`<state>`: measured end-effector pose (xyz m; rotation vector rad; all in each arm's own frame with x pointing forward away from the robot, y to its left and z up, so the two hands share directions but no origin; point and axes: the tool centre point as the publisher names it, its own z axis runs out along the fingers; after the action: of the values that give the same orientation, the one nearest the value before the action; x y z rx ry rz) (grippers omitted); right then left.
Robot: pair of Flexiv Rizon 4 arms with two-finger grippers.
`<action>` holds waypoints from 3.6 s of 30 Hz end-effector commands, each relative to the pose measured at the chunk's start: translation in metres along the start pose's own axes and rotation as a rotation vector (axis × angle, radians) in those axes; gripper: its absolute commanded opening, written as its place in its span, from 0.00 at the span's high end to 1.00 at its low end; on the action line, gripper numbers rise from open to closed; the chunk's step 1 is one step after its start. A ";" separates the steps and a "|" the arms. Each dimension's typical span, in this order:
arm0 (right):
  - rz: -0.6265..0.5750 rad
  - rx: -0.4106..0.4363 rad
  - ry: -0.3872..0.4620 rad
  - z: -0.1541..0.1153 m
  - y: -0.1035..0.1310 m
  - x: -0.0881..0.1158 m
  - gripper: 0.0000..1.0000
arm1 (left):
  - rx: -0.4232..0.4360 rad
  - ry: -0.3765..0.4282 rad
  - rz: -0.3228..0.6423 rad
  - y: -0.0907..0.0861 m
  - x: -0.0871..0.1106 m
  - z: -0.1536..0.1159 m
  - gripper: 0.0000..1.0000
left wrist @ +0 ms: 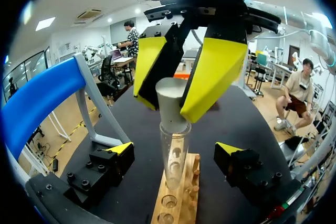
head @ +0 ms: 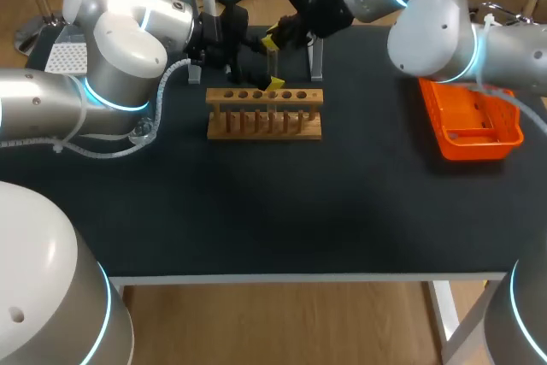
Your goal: Invert the test tube, pick up the pipette, mount the tip to pipette, aspirate from beaker and dispense into the tube, eject the tip, return the pipette, and cap with the stopper.
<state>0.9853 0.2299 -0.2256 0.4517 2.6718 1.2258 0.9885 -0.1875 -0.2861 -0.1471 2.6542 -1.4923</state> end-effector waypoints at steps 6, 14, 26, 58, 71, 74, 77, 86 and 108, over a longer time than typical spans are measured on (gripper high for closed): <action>-0.003 0.020 0.005 0.005 -0.005 -0.001 1.00 | 0.000 0.002 0.001 0.000 0.000 0.000 0.00; 0.004 0.028 0.005 0.006 -0.010 -0.002 1.00 | 0.000 0.002 0.001 0.000 0.000 0.000 0.00; 0.027 0.041 -0.009 0.008 -0.015 -0.003 0.00 | 0.000 0.002 0.001 0.000 0.000 0.000 0.00; -0.110 -0.295 0.205 -0.022 -0.002 -0.013 0.00 | 0.000 0.002 0.001 0.000 0.000 0.000 0.00; -0.122 -0.448 0.325 -0.029 0.002 -0.004 0.00 | 0.000 0.002 0.001 0.000 0.000 0.000 0.00; -0.111 -0.486 0.345 -0.027 0.004 -0.004 0.00 | 0.000 0.002 0.001 0.000 0.000 0.000 0.00; -0.116 -0.523 0.361 -0.026 0.006 -0.003 0.00 | 0.000 0.002 0.001 0.000 0.000 0.000 0.00; -0.181 -0.566 0.362 -0.023 0.010 -0.001 0.14 | 0.000 0.002 0.001 0.000 0.000 0.000 0.00; -0.118 -0.640 0.389 0.005 0.020 -0.008 1.00 | 0.000 0.002 0.001 0.000 0.000 0.000 0.00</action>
<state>0.9932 0.2386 -0.2097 -0.0527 2.3214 2.1635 0.9885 -0.1875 -0.2861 -0.1471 2.6541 -1.4923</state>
